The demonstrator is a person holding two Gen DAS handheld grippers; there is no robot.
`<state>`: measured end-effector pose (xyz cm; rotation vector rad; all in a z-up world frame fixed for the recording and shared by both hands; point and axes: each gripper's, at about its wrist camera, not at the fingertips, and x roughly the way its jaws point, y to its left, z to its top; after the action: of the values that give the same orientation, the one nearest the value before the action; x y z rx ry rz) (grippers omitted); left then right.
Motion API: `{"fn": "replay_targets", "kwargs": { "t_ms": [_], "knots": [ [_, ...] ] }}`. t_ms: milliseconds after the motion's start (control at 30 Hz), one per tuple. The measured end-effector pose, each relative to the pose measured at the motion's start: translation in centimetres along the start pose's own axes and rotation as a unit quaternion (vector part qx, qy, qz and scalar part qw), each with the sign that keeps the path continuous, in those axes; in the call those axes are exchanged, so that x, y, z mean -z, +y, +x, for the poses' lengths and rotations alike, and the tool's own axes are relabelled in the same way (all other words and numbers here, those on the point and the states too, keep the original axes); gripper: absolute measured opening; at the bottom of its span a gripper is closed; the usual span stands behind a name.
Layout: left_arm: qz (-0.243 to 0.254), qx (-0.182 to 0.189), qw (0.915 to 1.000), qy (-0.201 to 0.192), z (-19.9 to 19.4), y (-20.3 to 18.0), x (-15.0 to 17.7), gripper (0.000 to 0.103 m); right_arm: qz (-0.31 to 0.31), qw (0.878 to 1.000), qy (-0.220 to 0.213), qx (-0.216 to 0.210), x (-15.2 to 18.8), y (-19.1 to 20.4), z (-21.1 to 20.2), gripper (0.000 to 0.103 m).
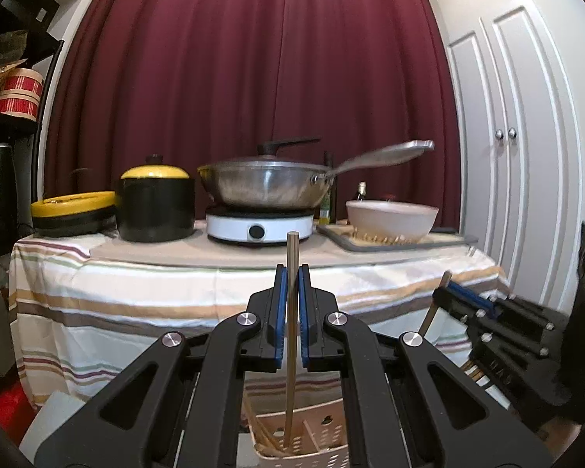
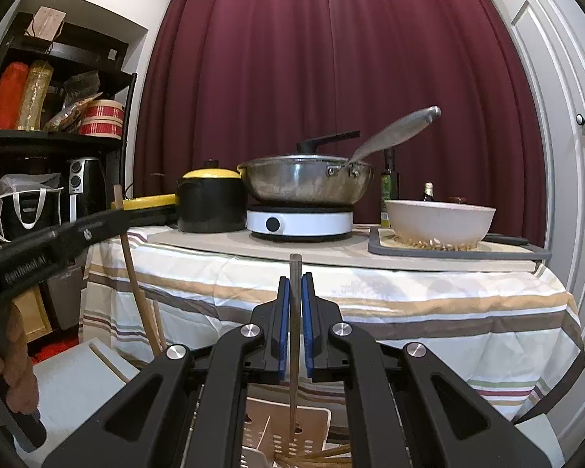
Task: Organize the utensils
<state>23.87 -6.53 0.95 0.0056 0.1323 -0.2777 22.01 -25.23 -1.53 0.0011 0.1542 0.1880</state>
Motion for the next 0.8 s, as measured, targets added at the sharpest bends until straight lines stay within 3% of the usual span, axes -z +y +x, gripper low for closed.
{"fn": "replay_targets", "kwargs": {
  "t_ms": [100,167,200,333,467,633,800],
  "knots": [
    [0.001,0.002,0.9994,0.034,1.3,0.1,1.5,0.013,0.006,1.000,0.016,-0.003,0.8,-0.1,0.6,0.008],
    [0.003,-0.003,0.9987,0.050,1.9,0.2,2.4,0.039,0.014,0.999,0.028,-0.006,1.2,-0.2,1.0,0.018],
    [0.002,-0.005,0.9984,0.056,2.1,0.2,2.7,0.043,0.017,0.999,0.031,-0.006,1.5,-0.3,1.1,0.025],
    [-0.004,-0.010,0.9984,0.055,1.2,0.4,2.9,0.058,0.015,0.999,0.030,-0.006,1.5,0.0,0.5,0.034],
    [-0.008,-0.012,0.9990,0.041,-0.4,0.5,2.0,0.071,0.016,1.000,0.015,0.001,0.8,0.1,-1.0,0.047],
    [-0.003,-0.022,0.9992,0.032,-3.0,0.0,1.6,0.081,0.008,1.000,0.012,0.016,0.5,0.5,-3.2,0.063],
    [0.006,-0.043,0.9983,0.040,-6.1,-0.5,3.0,0.086,-0.004,0.999,0.016,0.037,1.3,1.1,-5.9,0.071]
  ]
}}
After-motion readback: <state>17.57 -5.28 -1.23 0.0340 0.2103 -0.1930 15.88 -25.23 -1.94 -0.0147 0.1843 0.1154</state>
